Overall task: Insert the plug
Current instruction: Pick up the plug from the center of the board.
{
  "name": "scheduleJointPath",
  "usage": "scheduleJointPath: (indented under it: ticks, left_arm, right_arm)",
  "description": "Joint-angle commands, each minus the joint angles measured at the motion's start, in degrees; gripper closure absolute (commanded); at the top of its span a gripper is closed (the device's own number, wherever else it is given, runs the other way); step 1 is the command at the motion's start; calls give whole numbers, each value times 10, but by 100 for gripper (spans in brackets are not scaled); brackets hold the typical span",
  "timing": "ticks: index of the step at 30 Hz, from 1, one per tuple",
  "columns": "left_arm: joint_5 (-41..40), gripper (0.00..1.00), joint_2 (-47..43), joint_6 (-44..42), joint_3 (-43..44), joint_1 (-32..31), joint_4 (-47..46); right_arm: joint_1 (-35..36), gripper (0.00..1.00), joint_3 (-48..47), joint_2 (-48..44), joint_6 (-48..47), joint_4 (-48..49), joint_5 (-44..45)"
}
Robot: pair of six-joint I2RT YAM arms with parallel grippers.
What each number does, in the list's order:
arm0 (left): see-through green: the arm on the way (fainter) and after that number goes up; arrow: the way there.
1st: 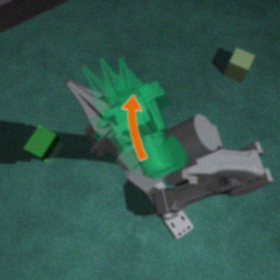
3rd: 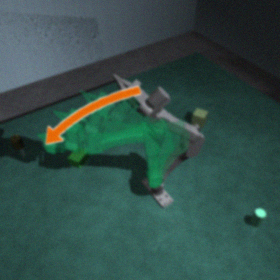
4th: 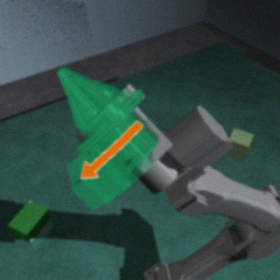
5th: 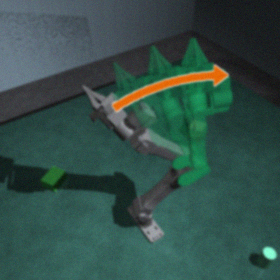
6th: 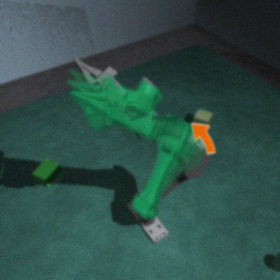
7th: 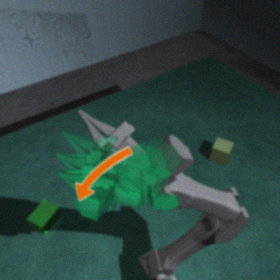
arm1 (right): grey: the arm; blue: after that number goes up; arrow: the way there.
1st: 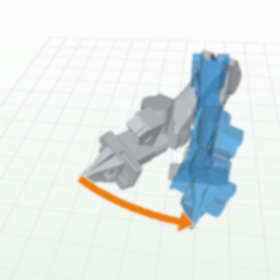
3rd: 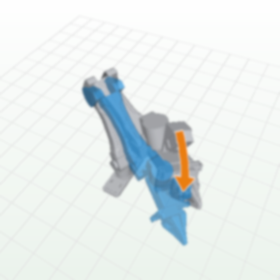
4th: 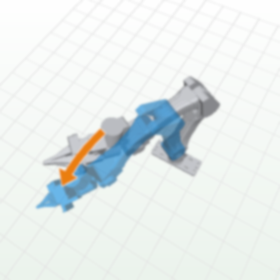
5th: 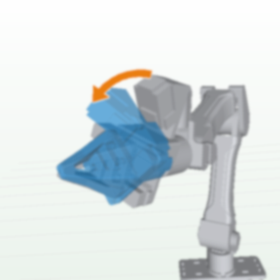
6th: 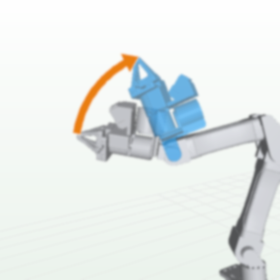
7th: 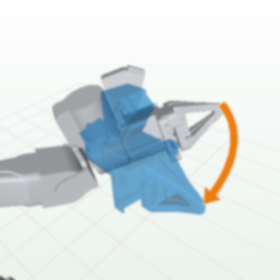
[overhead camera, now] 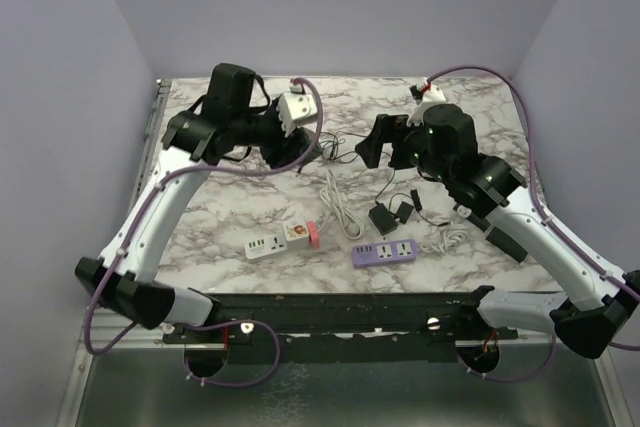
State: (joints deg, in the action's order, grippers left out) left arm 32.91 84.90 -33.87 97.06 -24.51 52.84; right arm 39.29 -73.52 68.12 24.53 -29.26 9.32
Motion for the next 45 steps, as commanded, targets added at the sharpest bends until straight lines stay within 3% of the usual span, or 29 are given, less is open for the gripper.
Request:
scheduleJointPath:
  ticks: [1, 12, 16, 19, 25, 32, 40, 45]
  left_arm:
    - [122, 100, -95, -91, -72, -4, -17]
    - [146, 100, -147, -104, -99, -5, -71]
    - [119, 100, -163, -51, -125, -6, -136]
    - [99, 100, -181, -71, -155, -12, -155]
    - [31, 100, -243, -95, -248, -22, -278]
    - [-44, 100, -255, -127, -272, -42, -364]
    - [-148, 100, -184, 49, -169, -47, -352]
    - [-142, 100, -186, 99, -170, -47, -334]
  right_arm:
    - [-3, 0, -18, -19, 21, 41, -79]
    - [-4, 0, -30, -19, 32, 56, -145]
    - [-3, 0, -32, -14, 33, 54, -146]
    - [-3, 0, -38, -7, 42, 62, -156]
    - [-3, 0, -56, 23, 79, 89, -172]
    - [-4, 0, -79, 67, 166, 93, -151]
    - [-4, 0, -95, 71, 165, 73, -149]
    - [-8, 0, -85, 59, 166, 70, -146]
